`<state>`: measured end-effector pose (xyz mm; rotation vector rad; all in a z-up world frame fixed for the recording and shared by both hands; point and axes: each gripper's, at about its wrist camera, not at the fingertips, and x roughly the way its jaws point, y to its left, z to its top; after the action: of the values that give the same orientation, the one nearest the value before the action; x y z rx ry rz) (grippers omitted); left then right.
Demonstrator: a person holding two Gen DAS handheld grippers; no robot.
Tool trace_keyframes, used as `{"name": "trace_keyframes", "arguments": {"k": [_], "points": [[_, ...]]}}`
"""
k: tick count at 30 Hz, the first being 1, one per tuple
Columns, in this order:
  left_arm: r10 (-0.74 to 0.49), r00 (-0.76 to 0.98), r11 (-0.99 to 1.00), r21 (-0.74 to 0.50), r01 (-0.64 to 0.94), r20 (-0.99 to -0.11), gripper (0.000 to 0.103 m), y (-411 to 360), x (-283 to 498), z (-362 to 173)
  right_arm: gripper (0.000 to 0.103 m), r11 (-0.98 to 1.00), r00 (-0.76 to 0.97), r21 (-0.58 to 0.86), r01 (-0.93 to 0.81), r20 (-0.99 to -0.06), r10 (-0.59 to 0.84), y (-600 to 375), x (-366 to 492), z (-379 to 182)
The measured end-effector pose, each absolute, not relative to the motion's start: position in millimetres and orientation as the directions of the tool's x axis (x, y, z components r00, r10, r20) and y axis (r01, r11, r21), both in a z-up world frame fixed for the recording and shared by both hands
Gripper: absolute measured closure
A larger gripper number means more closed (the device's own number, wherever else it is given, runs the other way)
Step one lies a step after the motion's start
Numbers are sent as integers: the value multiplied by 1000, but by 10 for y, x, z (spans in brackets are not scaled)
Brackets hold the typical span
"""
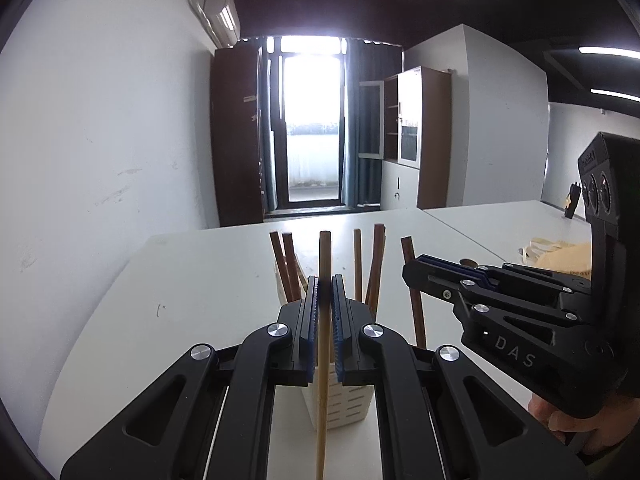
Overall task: Organize utensils
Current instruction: 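Lift both chopsticks with both tools and lower them into the holder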
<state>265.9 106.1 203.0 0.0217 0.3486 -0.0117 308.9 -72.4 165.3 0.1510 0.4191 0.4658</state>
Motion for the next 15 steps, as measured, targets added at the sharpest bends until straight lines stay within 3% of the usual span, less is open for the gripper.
{"name": "trace_keyframes", "arguments": {"k": [9, 15], "points": [[-18, 987, 998, -63, 8, -160, 97, 1123, 2588, 2186, 96, 878, 850, 229, -420, -239, 469, -827, 3163, 1743], [-14, 999, 997, -81, 11, -33, 97, 1069, 2425, 2268, 96, 858, 867, 230, -460, -93, 489, -903, 3110, 1833]]}}
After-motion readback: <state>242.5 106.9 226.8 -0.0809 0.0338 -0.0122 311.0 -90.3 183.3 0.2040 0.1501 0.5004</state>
